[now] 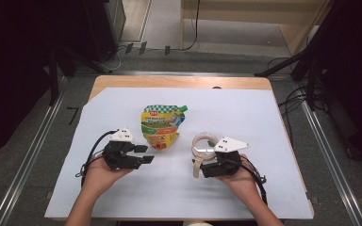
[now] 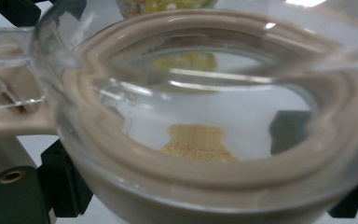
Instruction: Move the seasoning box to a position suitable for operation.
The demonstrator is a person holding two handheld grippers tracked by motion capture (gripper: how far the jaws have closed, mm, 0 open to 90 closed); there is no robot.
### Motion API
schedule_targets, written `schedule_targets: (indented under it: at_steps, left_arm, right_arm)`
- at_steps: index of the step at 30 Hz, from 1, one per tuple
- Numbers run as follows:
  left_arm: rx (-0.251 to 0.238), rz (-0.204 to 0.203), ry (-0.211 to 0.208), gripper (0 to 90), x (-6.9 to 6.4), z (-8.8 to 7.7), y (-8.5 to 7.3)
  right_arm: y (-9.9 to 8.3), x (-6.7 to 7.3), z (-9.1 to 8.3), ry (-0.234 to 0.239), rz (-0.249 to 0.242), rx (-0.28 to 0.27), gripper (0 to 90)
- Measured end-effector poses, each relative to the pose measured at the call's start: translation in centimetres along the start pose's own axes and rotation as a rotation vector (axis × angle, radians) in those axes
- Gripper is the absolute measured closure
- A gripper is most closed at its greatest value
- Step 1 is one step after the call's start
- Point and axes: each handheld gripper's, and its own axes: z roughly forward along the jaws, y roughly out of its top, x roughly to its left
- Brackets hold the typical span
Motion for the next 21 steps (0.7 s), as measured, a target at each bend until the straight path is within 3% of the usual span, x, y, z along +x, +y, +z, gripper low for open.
schedule_targets:
  at_steps: [7,9,10,17,18,21]
  left_arm:
    - [-0.023,-0.009,-0.026,57.9,-0.4,0.0,0.3]
    - [-0.026,-0.003,-0.026,62.2,-0.5,0.0,0.4]
    - [-0.040,0.013,-0.032,63.7,-0.8,0.0,0.4]
    - [-0.028,0.027,-0.064,70.6,-1.6,0.4,0.7]
    - [-0.023,0.030,-0.070,70.8,-1.7,0.5,0.8]
    - [-0.020,0.026,-0.067,68.8,-1.8,0.8,0.9]
  right_arm:
    - [-0.6,0.5,1.9,0.007,-0.022,0.044,11.7]
    - [-0.7,0.6,2.0,0.006,-0.024,0.034,11.7]
    - [-0.7,0.5,2.1,0.011,-0.018,0.033,11.7]
    - [-0.9,0.1,1.9,0.032,0.017,0.036,11.1]
    - [-1.1,-0.1,2.1,0.056,0.039,0.060,8.4]
    - [-1.2,0.0,2.4,0.068,0.056,0.086,6.3]
